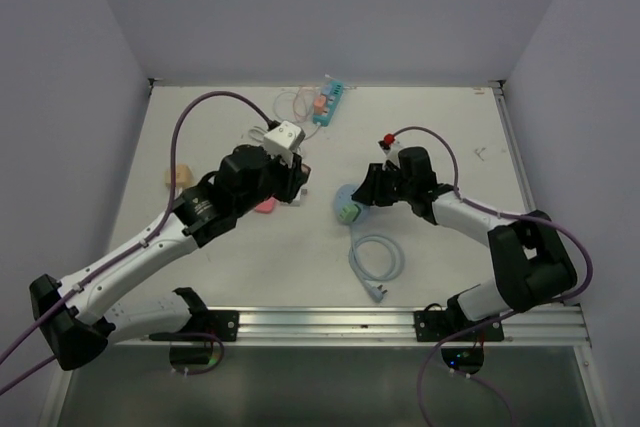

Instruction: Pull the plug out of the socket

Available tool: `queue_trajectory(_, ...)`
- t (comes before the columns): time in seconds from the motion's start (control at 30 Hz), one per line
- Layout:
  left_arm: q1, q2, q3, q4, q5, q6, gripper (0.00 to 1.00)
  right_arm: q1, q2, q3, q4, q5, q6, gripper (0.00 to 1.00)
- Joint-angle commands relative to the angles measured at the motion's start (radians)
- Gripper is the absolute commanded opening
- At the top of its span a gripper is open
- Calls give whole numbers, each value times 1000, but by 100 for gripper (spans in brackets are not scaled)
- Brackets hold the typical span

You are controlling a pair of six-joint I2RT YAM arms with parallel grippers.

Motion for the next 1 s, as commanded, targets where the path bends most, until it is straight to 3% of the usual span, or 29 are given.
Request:
queue_trajectory(0.0, -1, 53, -7, -32, -222, -57, 0, -8, -61, -29, 55, 8, -1, 0)
queue_trajectory(0.07, 8, 90, -15, -74, -313, -95, 0, -12, -77, -37, 67, 8, 1, 0)
queue_trajectory(0.27, 173, 221, -91, -109, -355, -216, 0, -20, -90, -53, 81, 0, 11, 0)
queue_trajectory(0.43, 220, 348, -85, -109, -474, -232, 2, -20, -76, -53, 90, -9, 17, 0)
queue_trajectory(0.77, 267, 698, 172, -115, -638, -172, 14, -21, -79, -58, 97, -9, 19, 0)
queue_trajectory(0.97, 301, 882, 323, -158, -666, -126, 20, -21, -79, -58, 95, -8, 17, 0)
